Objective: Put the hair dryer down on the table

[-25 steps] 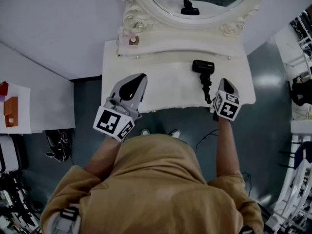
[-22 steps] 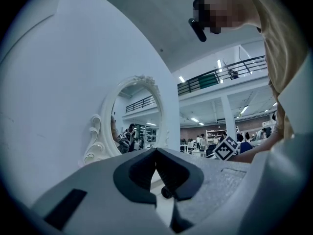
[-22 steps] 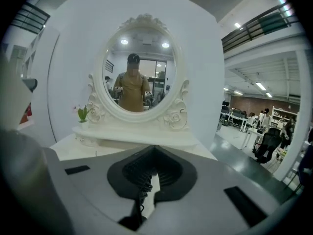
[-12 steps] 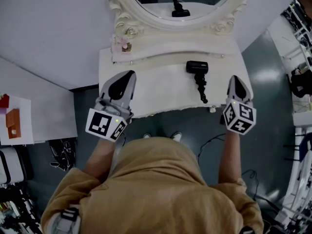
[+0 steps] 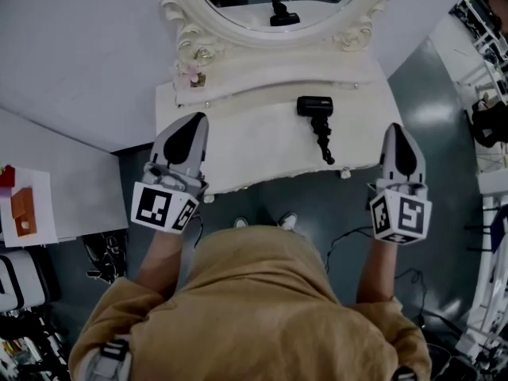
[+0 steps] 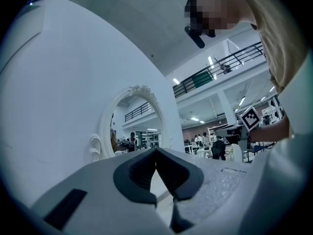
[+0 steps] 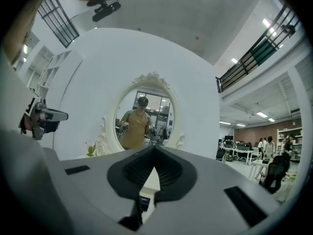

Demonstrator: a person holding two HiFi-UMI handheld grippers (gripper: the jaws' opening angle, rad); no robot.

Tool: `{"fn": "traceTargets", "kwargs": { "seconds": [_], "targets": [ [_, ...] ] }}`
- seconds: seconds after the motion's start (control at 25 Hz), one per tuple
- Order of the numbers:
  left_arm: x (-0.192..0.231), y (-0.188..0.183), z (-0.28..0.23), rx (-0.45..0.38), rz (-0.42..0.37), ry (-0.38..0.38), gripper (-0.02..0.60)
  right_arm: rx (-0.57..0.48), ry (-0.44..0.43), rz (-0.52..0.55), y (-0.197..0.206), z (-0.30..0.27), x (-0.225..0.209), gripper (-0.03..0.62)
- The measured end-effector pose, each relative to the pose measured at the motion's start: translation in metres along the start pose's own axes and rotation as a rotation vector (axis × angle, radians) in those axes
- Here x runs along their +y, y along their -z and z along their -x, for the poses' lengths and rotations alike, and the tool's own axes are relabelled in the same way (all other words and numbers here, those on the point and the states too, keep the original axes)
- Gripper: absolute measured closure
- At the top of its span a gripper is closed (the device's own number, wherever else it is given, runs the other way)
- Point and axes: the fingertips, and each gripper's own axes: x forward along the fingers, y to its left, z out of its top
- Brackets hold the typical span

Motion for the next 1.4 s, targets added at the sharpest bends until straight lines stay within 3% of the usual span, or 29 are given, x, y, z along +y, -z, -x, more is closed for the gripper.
{"fn": "traceTargets", "kwargs": {
  "seconds": [0.24,0.68,1.4],
  "targets": [
    [0.005,-0.008,0.006,-0.014,-0.008,-0.028,0.578,-0.039,0.016,-0.007,-0.015,0.019,-0.008,0.589],
    [0.018,-0.011,0.026,-0.017,-0.015,-0.100,0.578,0.034,0.085,-0.106,0.016,0.044,-0.016,0.591],
    [0.011,-0.009,0.025,-0.020,0.000,-0.088,0.578,0.035,0.065,-0.092,0.015,0.043,-0.013,0.591]
  ]
}}
